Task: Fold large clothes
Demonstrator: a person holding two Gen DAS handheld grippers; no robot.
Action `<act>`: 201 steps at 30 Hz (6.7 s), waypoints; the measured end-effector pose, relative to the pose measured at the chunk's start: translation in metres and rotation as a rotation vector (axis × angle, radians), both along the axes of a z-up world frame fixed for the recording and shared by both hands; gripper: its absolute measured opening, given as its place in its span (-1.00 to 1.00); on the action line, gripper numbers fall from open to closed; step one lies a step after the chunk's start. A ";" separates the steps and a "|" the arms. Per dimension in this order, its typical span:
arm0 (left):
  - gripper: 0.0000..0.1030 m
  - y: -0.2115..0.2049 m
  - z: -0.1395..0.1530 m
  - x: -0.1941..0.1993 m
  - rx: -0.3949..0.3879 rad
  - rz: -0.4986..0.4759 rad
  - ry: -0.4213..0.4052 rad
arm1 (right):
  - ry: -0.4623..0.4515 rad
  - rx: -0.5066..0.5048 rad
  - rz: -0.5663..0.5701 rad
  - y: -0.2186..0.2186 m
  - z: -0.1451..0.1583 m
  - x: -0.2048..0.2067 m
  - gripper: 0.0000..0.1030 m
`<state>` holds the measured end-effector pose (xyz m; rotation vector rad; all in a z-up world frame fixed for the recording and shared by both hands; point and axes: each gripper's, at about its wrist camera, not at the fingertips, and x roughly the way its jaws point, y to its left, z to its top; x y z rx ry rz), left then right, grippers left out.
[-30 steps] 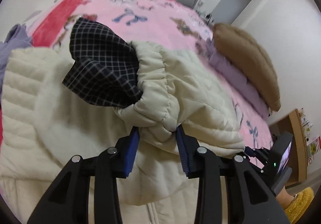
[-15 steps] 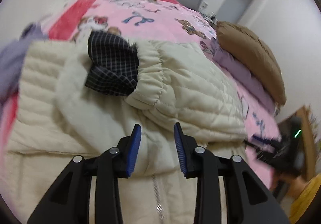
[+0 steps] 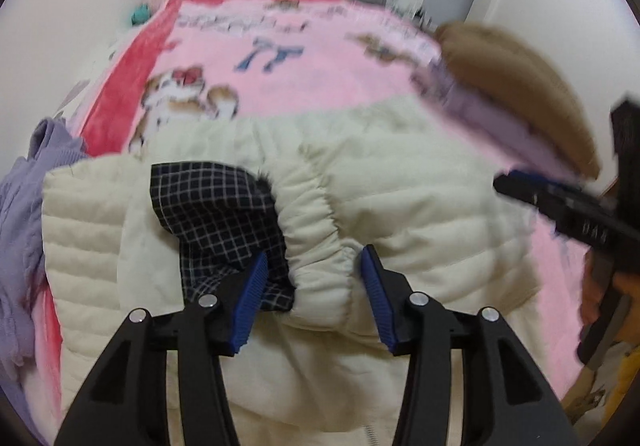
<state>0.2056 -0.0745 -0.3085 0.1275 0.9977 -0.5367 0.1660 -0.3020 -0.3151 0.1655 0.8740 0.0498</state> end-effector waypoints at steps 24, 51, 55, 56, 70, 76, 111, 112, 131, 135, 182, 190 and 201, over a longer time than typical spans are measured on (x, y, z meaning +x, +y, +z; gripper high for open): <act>0.22 0.014 -0.008 0.004 -0.053 0.035 0.047 | 0.212 -0.058 -0.022 0.012 -0.030 0.027 0.25; 0.37 0.007 -0.031 -0.041 0.044 -0.016 -0.041 | 0.201 -0.052 0.061 0.056 -0.052 -0.009 0.50; 0.38 0.022 -0.013 -0.058 0.040 -0.021 -0.118 | 0.087 -0.057 0.002 0.046 -0.029 -0.042 0.45; 0.38 0.028 -0.009 -0.062 0.054 -0.017 -0.140 | 0.067 -0.092 -0.027 0.043 -0.025 -0.058 0.45; 0.51 0.252 -0.036 -0.114 0.217 0.222 0.059 | 0.405 -0.176 -0.319 0.015 -0.088 -0.255 0.47; 0.51 0.276 -0.052 -0.180 0.211 0.213 0.191 | 0.424 -0.097 -0.335 0.014 -0.100 -0.303 0.58; 0.53 0.275 -0.073 -0.272 0.414 0.357 0.087 | 0.381 -0.195 -0.229 -0.005 -0.097 -0.340 -0.54; 0.53 0.280 -0.069 -0.275 0.401 0.339 0.071 | 0.348 -0.204 -0.208 -0.001 -0.089 -0.344 -0.49; -0.55 0.274 -0.064 -0.259 0.424 0.154 -0.055 | 0.342 -0.296 -0.222 0.013 -0.070 -0.340 -0.64; -0.55 0.273 -0.093 -0.256 0.472 0.144 0.015 | 0.460 -0.358 -0.176 0.020 -0.114 -0.331 -0.63; 0.19 0.281 -0.083 -0.214 0.170 0.234 0.284 | 0.328 0.455 -0.502 -0.046 -0.126 -0.370 0.02; 0.19 0.257 -0.088 -0.199 0.198 0.177 0.271 | 0.312 0.552 -0.545 -0.046 -0.130 -0.368 -0.09; 0.48 0.292 -0.119 -0.185 0.024 0.205 0.424 | 0.353 0.513 -0.497 -0.043 -0.113 -0.362 -0.30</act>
